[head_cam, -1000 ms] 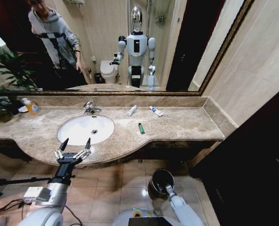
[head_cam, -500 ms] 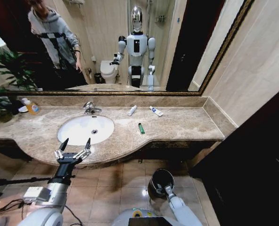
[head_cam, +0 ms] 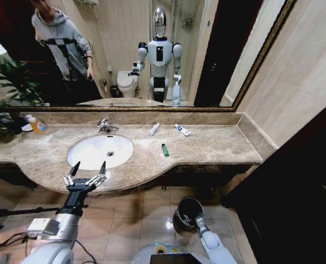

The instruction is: Pick up the trash from the sink and place it in the trash bin.

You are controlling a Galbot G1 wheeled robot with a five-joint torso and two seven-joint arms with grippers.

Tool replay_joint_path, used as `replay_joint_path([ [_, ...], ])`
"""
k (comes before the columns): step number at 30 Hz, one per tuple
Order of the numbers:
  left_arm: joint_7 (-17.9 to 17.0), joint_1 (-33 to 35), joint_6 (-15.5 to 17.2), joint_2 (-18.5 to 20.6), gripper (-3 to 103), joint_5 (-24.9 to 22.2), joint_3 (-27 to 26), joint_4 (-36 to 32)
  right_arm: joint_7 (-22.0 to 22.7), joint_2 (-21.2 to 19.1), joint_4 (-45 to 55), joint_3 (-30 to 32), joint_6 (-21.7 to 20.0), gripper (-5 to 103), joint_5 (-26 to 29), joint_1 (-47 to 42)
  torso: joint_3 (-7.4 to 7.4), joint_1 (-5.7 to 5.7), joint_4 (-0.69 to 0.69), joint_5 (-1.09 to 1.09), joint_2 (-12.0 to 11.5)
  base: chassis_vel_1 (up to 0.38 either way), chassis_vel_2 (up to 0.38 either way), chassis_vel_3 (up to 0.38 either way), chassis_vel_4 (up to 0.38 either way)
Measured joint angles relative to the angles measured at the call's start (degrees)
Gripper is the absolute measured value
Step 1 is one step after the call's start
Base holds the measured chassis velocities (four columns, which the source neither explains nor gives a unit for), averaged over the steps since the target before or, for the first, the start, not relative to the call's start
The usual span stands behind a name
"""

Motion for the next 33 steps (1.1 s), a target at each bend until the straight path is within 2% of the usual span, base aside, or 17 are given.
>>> replay_joint_path([
  [2, 0.01, 0.00, 0.00, 0.00, 100, 0.00, 0.00, 0.00, 0.11, -0.33, 3.81, 0.55, -0.05, 100, 0.57, -2.16, 0.00, 0.00, 0.00, -0.02, 0.00, 0.000, 0.000, 0.000, 0.000],
  [5, 0.00, 0.00, 0.00, 0.00, 100, 0.00, 0.00, 0.00, 1.11, -0.95, 14.71, 2.07, -1.02, 100, 3.15, -8.45, 0.00, 0.00, 0.00, 0.00, 0.00, 0.000, 0.000, 0.000, 0.000],
  [7, 0.02, 0.00, 0.00, 0.00, 100, 0.00, 0.01, 0.00, 1.41, -0.99, 17.52, 2.53, -1.43, 100, 3.95, -10.19, 0.00, 0.00, 0.00, -0.01, 0.00, 0.000, 0.000, 0.000, 0.000],
  [9, 0.01, 0.00, 0.00, 0.00, 100, 0.00, 0.00, 0.00, 1.94, -0.53, 25.77, 4.36, -2.12, 100, 5.70, -15.72, 0.00, 0.00, 0.00, 0.00, 0.00, 0.000, 0.000, 0.000, 0.000],
  [12, 0.00, 0.00, 0.00, 0.00, 100, 0.00, 0.00, 0.00, 1.99, -0.10, 30.28, 5.47, -2.38, 100, 6.36, -18.74, 0.00, 0.00, -0.01, 0.00, 0.00, 0.000, 0.000, 0.000, 0.000],
  [14, 0.00, 0.00, 0.00, 0.00, 100, 0.00, 0.00, 0.00, 2.11, 0.10, 38.07, 6.82, -3.17, 100, 7.66, -22.57, 0.00, 0.00, -0.01, -0.02, 0.00, 0.000, 0.000, 0.000, 0.000],
  [21, 0.00, 0.00, 0.00, 0.00, 100, 0.00, 0.00, 0.00, 3.55, 1.09, 48.00, 7.02, -5.65, 100, 8.42, -24.47, 0.00, 0.01, 0.00, -0.01, 0.00, 0.000, 0.000, 0.000, 0.000],
  [26, 0.00, 0.00, 0.00, 0.00, 100, 0.00, 0.00, 0.00, 3.99, 1.80, 56.27, 5.94, -8.24, 100, 11.71, -25.13, 0.00, 0.01, 0.00, -0.01, 0.00, 0.000, 0.000, 0.000, 0.000],
  [31, 0.01, 0.00, 0.00, 0.00, 100, 0.00, 0.00, 0.00, 4.22, 0.56, 62.11, 3.87, -12.00, 100, 14.74, -22.14, 0.00, 0.01, -0.01, -0.02, 0.00, 0.000, 0.000, 0.000, 0.000],
  [33, 0.01, 0.00, 0.00, 0.00, 100, 0.00, 0.00, 0.00, 4.33, -1.05, 61.51, 2.77, -14.06, 100, 17.52, -16.83, 0.00, 0.01, 0.00, -0.01, -0.01, 0.000, 0.000, 0.000, 0.000],
])
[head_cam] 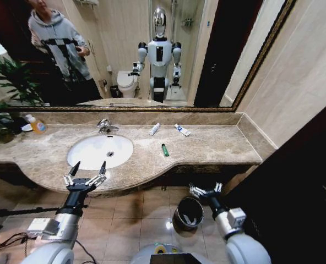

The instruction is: Pick up the trash from the sink and place it in the trash bin.

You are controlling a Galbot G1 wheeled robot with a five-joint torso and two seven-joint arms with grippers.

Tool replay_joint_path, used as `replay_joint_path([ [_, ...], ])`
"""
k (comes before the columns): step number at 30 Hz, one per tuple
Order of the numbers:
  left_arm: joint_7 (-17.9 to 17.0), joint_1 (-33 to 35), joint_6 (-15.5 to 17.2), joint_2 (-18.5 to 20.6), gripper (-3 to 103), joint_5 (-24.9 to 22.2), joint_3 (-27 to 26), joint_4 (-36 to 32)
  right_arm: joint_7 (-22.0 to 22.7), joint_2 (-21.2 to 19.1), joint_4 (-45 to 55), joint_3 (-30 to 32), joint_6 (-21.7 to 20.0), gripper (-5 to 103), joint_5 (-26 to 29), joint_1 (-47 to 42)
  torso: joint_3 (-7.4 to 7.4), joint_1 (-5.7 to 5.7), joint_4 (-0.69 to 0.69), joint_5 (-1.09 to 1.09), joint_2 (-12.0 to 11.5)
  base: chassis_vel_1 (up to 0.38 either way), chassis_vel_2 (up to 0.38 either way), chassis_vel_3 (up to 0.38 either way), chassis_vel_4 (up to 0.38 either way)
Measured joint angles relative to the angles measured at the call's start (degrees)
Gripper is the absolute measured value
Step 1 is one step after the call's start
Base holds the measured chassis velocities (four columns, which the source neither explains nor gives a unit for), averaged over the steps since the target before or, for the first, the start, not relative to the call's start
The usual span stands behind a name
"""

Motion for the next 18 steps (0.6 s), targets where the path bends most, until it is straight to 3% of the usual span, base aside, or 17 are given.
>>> replay_joint_path([
  [7, 0.00, 0.00, 0.00, 0.00, 100, 0.00, 0.00, 0.00, -0.88, -4.42, -5.68, -2.82, -0.46, 100, 2.98, 9.32, 0.01, 0.00, 0.00, 0.00, -0.01, 0.000, 0.000, 0.000, 0.000],
  [10, 0.00, 0.01, 0.00, 0.00, 100, 0.00, 0.00, 0.00, -0.86, -5.91, -10.49, -6.72, -1.02, 100, 3.51, 15.92, 0.01, 0.00, 0.00, 0.00, -0.01, 0.000, 0.000, 0.000, 0.000],
  [18, 0.00, 0.01, 0.00, 0.00, 100, 0.00, 0.00, 0.00, -0.93, -5.17, -21.49, -16.63, -1.28, 100, 2.00, 28.65, 0.01, 0.00, 0.00, 0.00, -0.01, 0.000, 0.000, 0.000, 0.000],
])
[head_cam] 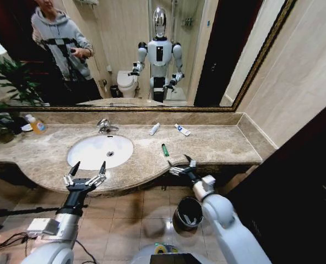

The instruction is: Pick up the trash from the sink and place it in the trash bin.

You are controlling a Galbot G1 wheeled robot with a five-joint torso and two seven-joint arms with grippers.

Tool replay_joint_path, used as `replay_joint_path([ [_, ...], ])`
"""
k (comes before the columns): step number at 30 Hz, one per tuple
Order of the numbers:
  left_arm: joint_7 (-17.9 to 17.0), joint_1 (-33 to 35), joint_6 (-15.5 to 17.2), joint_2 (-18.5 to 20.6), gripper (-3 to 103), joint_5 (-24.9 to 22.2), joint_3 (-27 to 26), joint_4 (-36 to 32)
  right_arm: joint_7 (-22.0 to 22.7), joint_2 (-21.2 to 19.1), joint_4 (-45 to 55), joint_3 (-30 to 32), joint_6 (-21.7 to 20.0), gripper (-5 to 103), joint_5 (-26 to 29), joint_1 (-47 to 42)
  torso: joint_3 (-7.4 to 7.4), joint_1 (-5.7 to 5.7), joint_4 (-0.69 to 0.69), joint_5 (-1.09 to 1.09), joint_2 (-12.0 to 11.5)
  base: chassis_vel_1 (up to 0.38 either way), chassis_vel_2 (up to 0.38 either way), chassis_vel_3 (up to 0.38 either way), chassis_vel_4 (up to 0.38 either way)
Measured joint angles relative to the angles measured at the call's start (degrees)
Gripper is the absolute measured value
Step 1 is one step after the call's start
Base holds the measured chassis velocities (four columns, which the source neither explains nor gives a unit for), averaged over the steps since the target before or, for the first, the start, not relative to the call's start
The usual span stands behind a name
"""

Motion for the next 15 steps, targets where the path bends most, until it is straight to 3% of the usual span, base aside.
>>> replay_joint_path([
  [5, 0.00, 0.00, 0.00, -0.01, 100, 0.00, 0.00, 0.00, 0.76, 2.39, -8.09, -4.03, -0.04, 100, -0.82, 7.89, 0.00, 0.00, 0.01, -0.01, 0.00, 0.000, 0.000, 0.000, 0.000],
  [9, 0.00, 0.00, 0.00, 0.00, 100, 0.00, 0.00, 0.00, 0.70, 4.71, -13.64, -4.46, 0.78, 100, -4.67, 11.31, 0.00, 0.00, 0.01, -0.01, 0.00, 0.000, 0.000, 0.000, 0.000],
  [15, 0.00, 0.00, 0.00, -0.01, 100, 0.00, 0.00, 0.00, 0.67, 6.20, -20.27, -3.96, 2.08, 100, -5.62, 14.21, -0.01, 0.00, 0.01, -0.01, 0.00, 0.000, 0.000, 0.000, 0.000],
])
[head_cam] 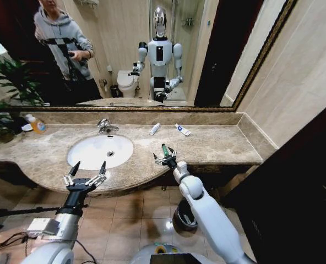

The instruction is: Pick up the trash from the sink and place it in the trash bin.

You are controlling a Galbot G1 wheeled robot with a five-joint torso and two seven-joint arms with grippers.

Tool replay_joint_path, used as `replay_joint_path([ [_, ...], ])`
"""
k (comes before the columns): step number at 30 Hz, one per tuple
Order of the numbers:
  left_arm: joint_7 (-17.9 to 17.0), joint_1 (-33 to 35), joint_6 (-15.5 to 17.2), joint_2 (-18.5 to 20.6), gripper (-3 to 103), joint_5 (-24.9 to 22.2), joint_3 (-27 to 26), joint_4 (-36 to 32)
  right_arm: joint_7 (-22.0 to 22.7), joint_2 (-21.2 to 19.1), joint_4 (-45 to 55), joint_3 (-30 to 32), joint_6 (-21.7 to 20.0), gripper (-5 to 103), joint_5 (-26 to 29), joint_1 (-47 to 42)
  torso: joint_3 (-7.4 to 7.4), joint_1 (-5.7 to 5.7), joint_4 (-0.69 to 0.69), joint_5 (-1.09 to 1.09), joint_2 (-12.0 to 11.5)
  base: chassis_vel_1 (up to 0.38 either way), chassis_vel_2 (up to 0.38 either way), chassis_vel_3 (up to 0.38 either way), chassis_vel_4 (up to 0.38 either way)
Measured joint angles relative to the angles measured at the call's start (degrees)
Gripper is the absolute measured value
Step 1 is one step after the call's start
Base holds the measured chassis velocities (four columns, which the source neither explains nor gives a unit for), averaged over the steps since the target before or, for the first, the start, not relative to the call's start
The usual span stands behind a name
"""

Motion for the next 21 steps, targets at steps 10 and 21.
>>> replay_joint_path([
  [10, 0.00, 0.00, 0.00, 0.00, 100, 0.00, 0.00, 0.00, -0.49, 0.97, -3.60, 0.84, 0.02, 81, 1.40, 1.69, 0.00, -0.01, 0.00, 0.01, 0.00, 0.000, 0.000, 0.000, 0.000],
  [21, 0.00, 0.00, 0.00, 0.00, 100, 0.00, 0.00, 0.00, -0.47, 1.02, -5.63, 1.38, 1.53, 42, -2.32, 1.82, 0.00, -0.01, -0.01, 0.01, 0.01, 0.000, 0.000, 0.000, 0.000],
])
